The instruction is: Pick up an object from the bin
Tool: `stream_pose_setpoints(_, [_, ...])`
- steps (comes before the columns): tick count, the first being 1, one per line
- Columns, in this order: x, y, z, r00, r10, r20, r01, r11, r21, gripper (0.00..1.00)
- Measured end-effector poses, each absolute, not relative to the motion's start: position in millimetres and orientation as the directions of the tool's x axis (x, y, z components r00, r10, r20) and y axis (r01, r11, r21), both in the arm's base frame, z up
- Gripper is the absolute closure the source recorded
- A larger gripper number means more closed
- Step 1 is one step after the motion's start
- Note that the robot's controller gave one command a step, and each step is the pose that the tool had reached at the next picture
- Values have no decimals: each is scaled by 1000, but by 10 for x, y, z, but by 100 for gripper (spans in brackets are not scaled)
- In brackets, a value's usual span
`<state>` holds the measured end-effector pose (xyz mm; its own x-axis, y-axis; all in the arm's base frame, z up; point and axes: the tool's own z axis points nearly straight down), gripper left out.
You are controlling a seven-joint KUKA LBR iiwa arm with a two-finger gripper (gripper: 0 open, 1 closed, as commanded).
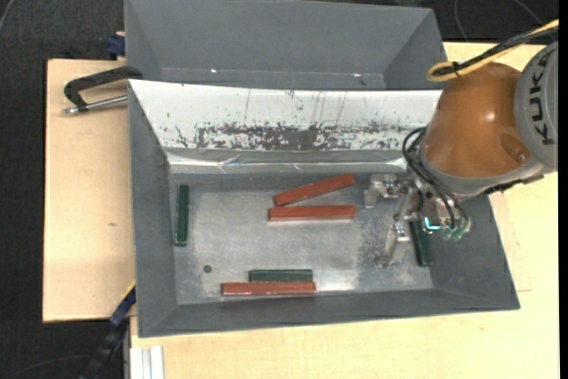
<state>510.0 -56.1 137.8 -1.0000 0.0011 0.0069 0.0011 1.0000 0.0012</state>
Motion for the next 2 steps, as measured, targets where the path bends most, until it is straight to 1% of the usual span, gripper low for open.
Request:
stream_pose_setpoints(1, [5722,299,1280,-995,103,-9,103,995,6,0])
stream_pose_setpoints(2, [5917,115,1327,-996,85,-9,85,996,1,0])
